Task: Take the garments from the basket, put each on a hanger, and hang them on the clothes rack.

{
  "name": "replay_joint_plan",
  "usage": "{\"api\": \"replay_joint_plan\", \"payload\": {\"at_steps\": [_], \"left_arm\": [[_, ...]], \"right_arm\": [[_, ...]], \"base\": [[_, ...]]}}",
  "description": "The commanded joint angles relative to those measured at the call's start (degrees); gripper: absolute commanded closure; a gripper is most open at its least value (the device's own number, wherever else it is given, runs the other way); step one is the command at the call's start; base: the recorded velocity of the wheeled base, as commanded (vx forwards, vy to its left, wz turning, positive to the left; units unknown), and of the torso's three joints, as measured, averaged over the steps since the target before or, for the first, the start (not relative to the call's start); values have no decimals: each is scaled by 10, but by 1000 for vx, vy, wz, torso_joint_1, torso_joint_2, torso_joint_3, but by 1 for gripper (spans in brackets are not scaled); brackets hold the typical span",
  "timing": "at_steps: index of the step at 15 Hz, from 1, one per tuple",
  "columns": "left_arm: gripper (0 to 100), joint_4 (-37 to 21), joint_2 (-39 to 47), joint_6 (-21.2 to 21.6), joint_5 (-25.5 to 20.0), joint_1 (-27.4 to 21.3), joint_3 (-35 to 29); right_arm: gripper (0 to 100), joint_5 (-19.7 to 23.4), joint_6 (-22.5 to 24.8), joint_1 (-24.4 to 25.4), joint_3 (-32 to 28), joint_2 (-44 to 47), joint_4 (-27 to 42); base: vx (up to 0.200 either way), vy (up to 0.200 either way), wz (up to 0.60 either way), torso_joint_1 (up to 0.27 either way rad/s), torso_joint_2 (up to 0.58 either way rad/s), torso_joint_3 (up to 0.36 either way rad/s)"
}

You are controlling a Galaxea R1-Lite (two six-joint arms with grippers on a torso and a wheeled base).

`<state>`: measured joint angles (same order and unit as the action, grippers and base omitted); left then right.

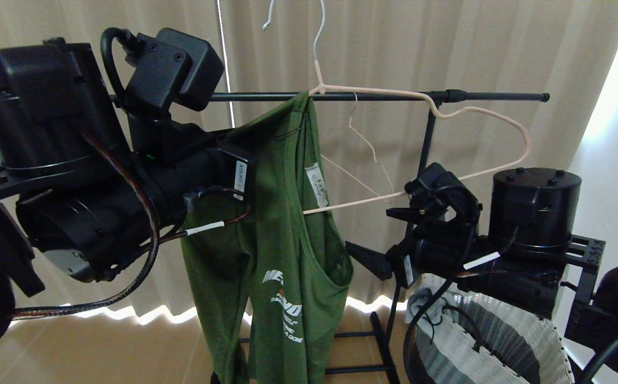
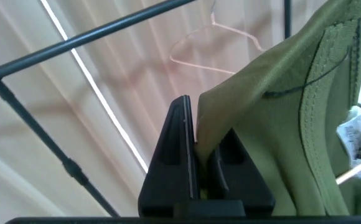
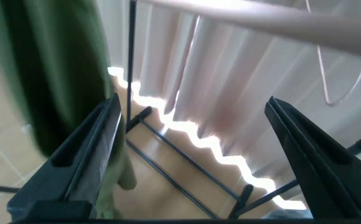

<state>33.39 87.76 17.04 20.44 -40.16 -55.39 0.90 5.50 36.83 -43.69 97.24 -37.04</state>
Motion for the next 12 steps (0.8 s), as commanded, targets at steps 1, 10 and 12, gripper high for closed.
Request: {"api": "replay_joint_plan", "payload": {"at_steps": [1, 10, 12], "left_arm": [[100, 0, -5, 0, 0, -2, -1], [100, 1, -3, 2, 5, 3, -2], [100, 0, 0, 3, 7, 10, -2]], "right_arm": [[0, -1, 0, 3, -3, 16, 0], [0, -5, 0, 37, 11, 16, -1], [0, -5, 0, 38, 33, -5, -1]], "base": [[0, 0, 0, 0, 0, 0], [0, 0, 0, 0, 0, 0], [0, 0, 0, 0, 0, 0]]}}
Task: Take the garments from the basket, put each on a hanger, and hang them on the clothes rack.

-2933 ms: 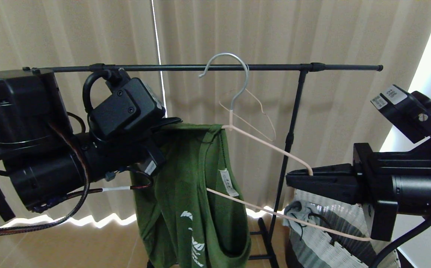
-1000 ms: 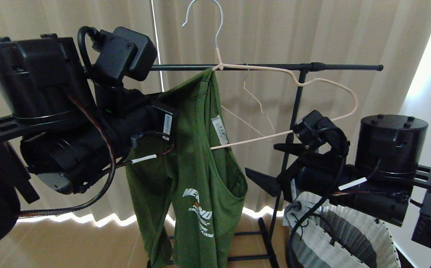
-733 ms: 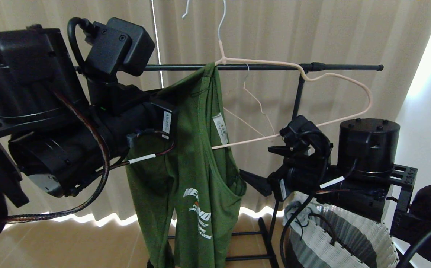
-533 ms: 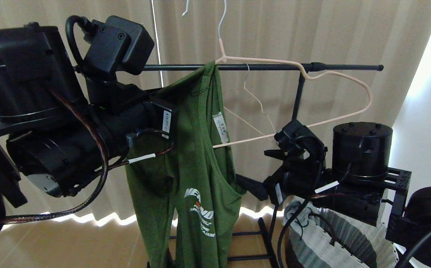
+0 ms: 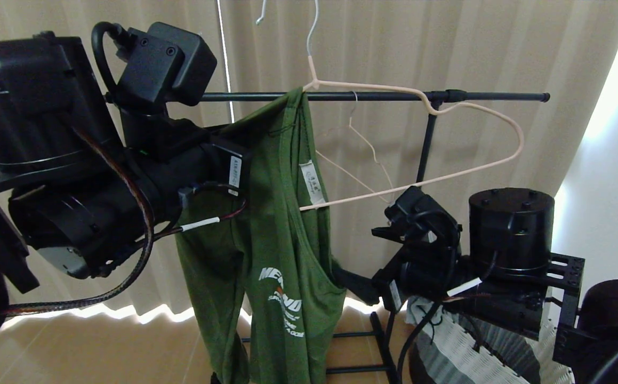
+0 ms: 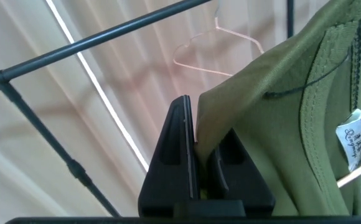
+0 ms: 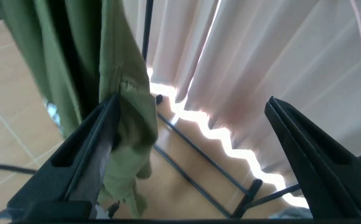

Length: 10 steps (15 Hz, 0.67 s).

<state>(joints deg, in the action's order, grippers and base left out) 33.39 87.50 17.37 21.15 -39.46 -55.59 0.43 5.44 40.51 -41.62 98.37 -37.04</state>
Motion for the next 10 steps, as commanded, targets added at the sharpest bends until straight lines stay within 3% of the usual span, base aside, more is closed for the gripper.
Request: {"api": "replay_joint_plan", "payload": {"at_steps": [1, 10], "left_arm": [[100, 0, 4, -1, 0, 4, 0], [100, 0, 3, -1, 0, -1, 9]], "right_arm": [[0, 0, 0, 2, 18, -26, -1], [0, 0, 0, 12, -32, 17, -1]], "base": [[0, 0, 0, 0, 0, 0], [0, 0, 0, 0, 0, 0]]}}
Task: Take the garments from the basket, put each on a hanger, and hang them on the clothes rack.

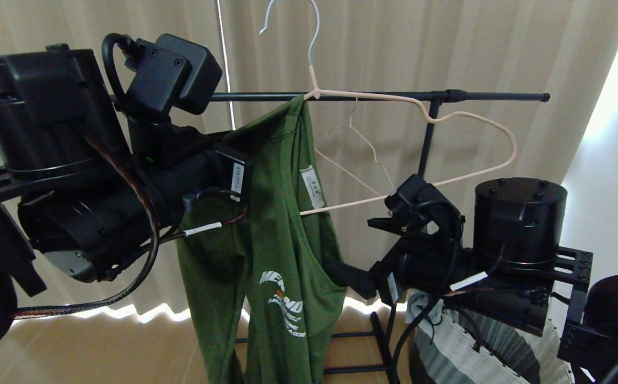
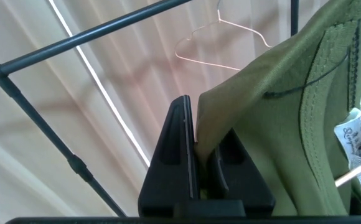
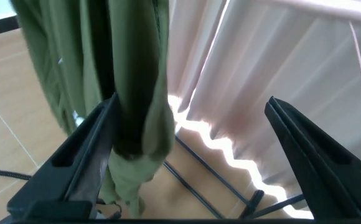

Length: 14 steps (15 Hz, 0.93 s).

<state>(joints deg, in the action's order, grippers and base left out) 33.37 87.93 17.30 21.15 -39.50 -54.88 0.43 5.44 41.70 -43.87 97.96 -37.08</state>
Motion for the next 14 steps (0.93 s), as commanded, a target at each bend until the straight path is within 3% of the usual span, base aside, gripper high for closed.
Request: {"api": "replay_joint_plan", "payload": {"at_steps": [1, 8, 9, 14], "left_arm": [[100, 0, -1, 0, 0, -1, 5], [100, 1, -7, -2, -1, -3, 4], [100, 2, -8, -2, -1, -3, 3], [100, 2, -11, 5, 2, 9, 20]], "right_arm": [[0, -1, 0, -1, -12, 29, 0], [0, -30, -1, -22, 15, 26, 0], [100, -30, -1, -23, 20, 23, 0], [100, -30, 1, -70, 78, -69, 0]], "base": [[0, 0, 0, 0, 0, 0], [0, 0, 0, 0, 0, 0], [0, 0, 0, 0, 0, 0], [0, 0, 0, 0, 0, 0]]}}
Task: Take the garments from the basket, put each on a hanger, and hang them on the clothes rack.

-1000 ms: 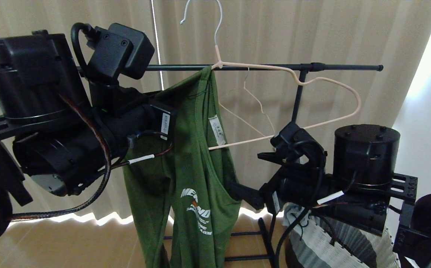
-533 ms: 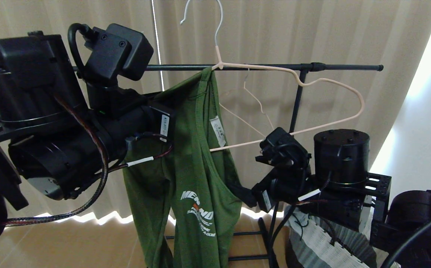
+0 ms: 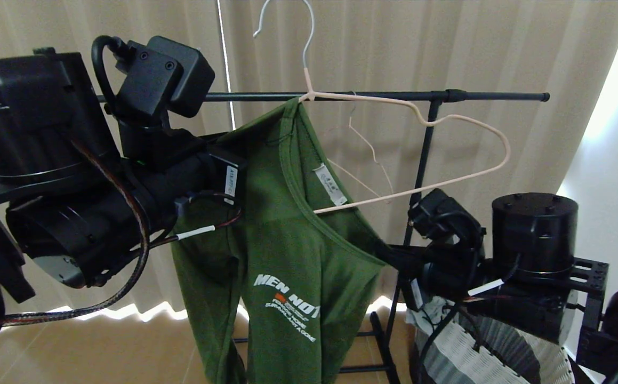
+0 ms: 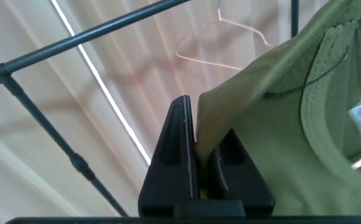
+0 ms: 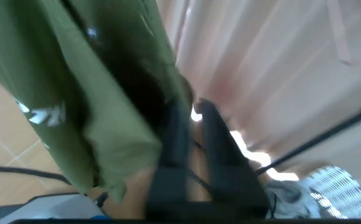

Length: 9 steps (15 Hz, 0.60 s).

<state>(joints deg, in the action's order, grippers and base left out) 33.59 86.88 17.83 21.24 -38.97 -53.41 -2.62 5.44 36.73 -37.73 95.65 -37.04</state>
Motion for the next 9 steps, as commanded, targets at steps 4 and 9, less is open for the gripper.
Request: {"api": "replay_joint_plan", "payload": {"at_steps": [4, 9], "left_arm": [[100, 0, -2, 62, 3, 22, 34], [100, 1, -5, 144, 14, 50, 66]], "right_arm": [[100, 4, 2, -112, 20, -92, 0], [100, 6, 3, -150, -3, -90, 0]], "base": [[0, 0, 0, 0, 0, 0], [0, 0, 0, 0, 0, 0]]}}
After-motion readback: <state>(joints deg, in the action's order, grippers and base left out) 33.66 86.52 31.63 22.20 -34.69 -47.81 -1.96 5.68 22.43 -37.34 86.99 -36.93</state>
